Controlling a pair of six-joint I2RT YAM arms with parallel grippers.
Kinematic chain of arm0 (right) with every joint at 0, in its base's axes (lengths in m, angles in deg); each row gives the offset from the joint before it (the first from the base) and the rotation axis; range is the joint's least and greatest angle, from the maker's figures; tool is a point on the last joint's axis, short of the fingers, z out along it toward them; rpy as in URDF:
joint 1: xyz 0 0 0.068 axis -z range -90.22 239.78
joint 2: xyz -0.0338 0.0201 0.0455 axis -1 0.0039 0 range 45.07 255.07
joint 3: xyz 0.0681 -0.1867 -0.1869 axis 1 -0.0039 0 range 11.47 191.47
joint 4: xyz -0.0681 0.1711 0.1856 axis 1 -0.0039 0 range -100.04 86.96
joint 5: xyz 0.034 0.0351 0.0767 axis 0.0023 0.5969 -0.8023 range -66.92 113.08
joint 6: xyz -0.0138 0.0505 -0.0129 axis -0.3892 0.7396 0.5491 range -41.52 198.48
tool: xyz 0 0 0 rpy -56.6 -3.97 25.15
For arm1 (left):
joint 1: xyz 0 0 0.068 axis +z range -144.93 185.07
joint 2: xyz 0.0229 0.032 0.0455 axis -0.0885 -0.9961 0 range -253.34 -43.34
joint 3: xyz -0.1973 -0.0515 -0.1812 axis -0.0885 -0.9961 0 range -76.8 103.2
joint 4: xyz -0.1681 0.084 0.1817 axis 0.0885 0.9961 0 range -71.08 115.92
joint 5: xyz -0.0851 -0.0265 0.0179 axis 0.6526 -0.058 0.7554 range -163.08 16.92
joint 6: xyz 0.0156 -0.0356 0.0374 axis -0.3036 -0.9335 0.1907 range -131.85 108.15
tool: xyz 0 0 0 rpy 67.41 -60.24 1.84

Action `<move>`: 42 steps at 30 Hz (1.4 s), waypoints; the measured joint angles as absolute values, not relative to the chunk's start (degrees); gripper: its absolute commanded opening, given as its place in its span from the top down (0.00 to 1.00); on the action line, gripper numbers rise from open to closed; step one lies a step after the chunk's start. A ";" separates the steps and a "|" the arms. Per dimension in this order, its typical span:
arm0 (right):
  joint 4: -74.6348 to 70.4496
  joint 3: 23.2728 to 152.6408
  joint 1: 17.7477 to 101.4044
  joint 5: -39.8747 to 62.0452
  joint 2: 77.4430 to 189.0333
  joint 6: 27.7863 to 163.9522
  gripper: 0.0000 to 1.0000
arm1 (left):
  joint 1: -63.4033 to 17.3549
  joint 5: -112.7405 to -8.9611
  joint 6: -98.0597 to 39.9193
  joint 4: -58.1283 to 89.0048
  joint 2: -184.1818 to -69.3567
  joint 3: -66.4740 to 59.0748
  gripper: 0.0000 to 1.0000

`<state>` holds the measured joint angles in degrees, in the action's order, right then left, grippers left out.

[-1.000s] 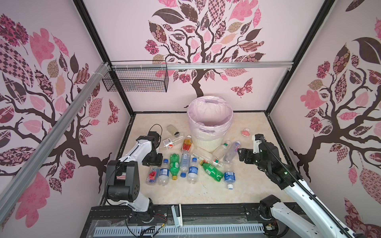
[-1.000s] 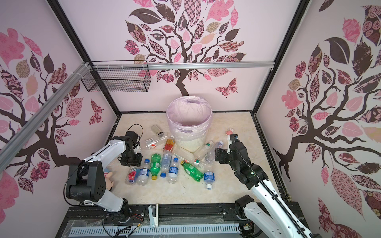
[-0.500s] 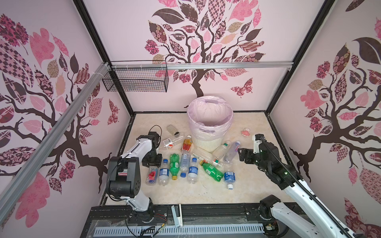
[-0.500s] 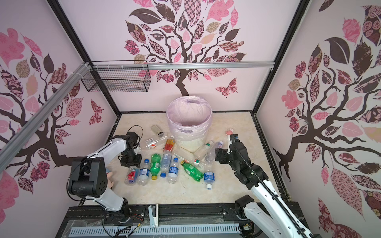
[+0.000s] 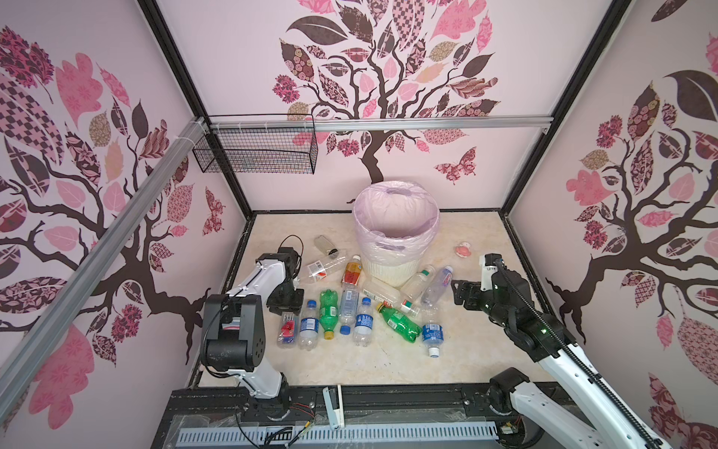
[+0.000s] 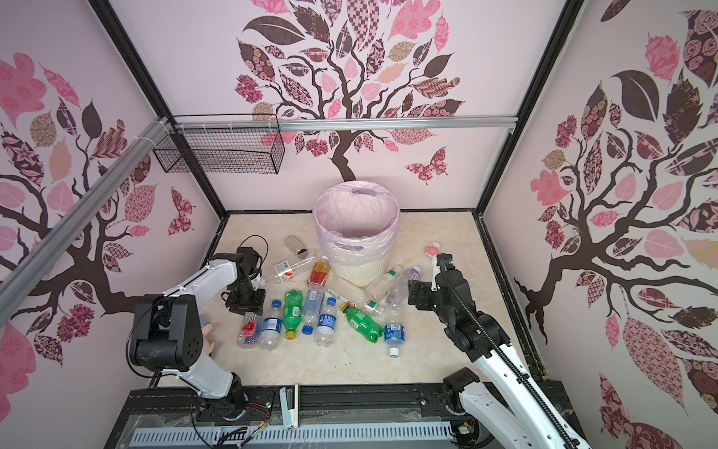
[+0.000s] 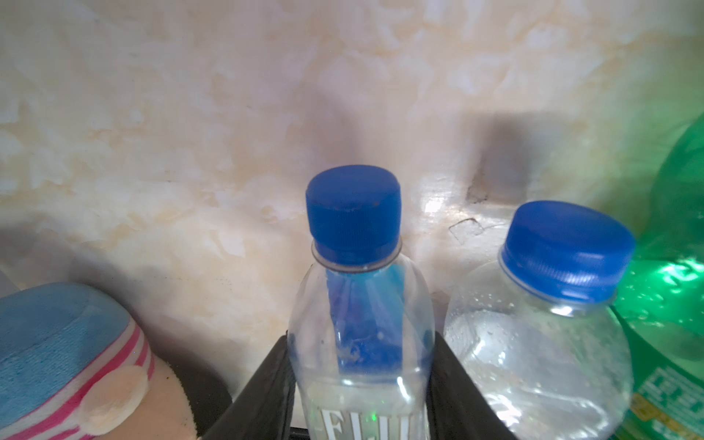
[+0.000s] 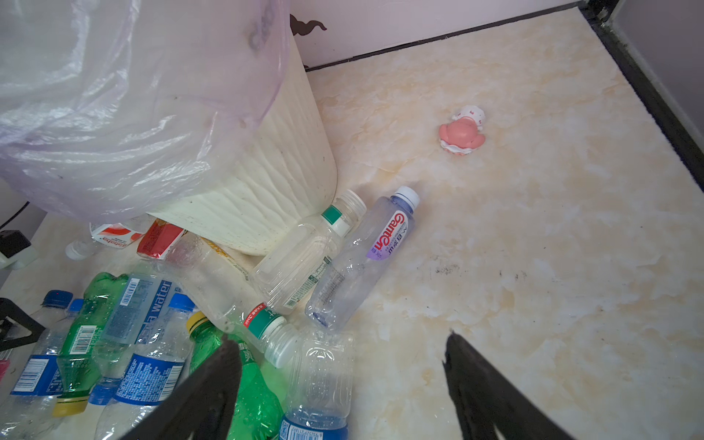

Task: Throw the plastic bottles in the bin
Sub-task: Pick up the plastic bottle from the middle-left of the table.

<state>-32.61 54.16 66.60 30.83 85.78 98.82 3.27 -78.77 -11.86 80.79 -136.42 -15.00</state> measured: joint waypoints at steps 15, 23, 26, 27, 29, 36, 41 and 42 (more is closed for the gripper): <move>-33.50 54.16 66.60 30.75 85.06 98.89 0.14 | 4.82 -78.84 -12.28 79.89 -128.05 -15.00 0.57; -33.52 54.16 66.60 29.46 84.69 98.89 0.14 | 5.17 -78.03 -12.47 81.20 -120.92 -14.24 0.58; -33.46 54.16 66.60 28.95 84.65 98.93 0.14 | 5.33 -76.11 -12.54 82.10 -118.69 -11.55 0.59; -33.44 54.14 66.60 28.78 84.56 98.98 0.14 | 5.37 -75.28 -12.63 82.03 -117.88 -10.63 0.59; -33.35 54.01 66.60 28.41 84.27 99.06 0.14 | 5.37 -73.35 -12.95 81.99 -116.20 -9.17 0.60; -33.28 53.73 66.60 26.70 83.20 98.84 0.14 | 5.41 -61.62 -15.23 78.60 -110.58 -6.50 0.61; -33.33 53.73 66.60 25.67 83.07 98.49 0.14 | 5.41 -54.25 -17.81 76.66 -110.19 -2.81 0.62; -33.35 53.73 66.60 25.54 82.96 98.39 0.14 | 5.41 -52.96 -18.16 76.31 -110.30 -1.61 0.62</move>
